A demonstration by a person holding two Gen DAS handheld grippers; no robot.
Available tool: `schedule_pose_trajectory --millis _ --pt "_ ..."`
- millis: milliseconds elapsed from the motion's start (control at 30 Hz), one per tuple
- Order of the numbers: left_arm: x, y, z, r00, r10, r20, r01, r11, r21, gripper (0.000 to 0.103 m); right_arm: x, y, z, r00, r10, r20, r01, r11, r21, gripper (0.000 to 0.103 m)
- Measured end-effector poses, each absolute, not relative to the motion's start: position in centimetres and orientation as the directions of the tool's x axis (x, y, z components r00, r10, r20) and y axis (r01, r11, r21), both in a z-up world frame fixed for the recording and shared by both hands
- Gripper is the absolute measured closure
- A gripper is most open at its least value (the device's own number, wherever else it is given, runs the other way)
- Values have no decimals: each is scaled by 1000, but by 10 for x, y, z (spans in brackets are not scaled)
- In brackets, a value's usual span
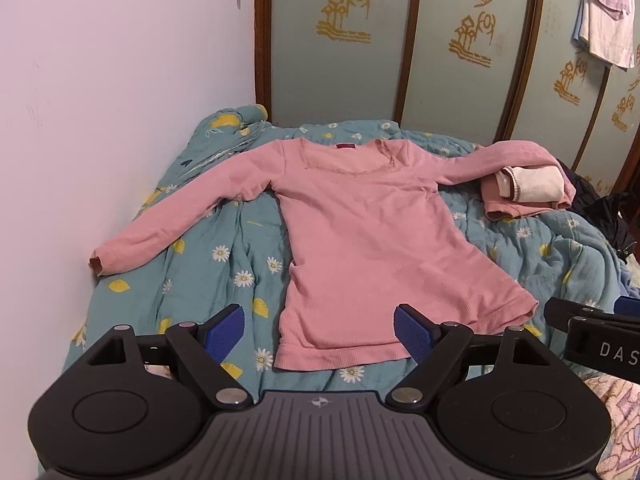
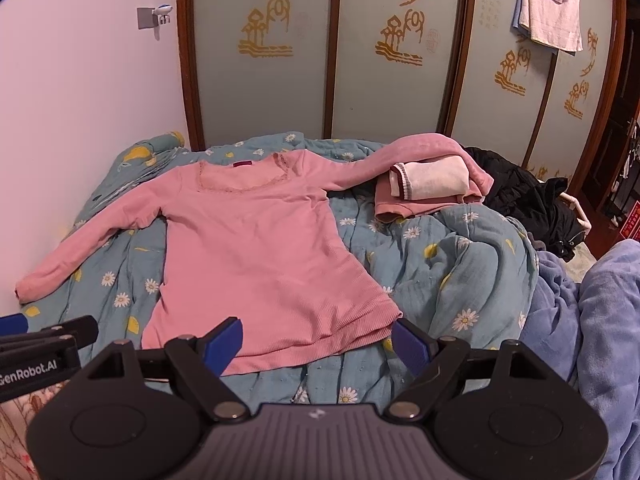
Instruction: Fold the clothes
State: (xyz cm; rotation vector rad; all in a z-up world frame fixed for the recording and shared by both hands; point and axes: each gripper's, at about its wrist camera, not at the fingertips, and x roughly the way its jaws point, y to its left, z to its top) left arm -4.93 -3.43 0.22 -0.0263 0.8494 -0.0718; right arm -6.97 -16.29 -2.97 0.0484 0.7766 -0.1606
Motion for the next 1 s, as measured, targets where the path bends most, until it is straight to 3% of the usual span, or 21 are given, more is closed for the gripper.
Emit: schedule_pose_trajectory --millis 1000 --pt "-53 -40 5 660 -56 -749 49 998 -32 21 -71 -157 -30 698 -123 -706 154 988 -20 22"
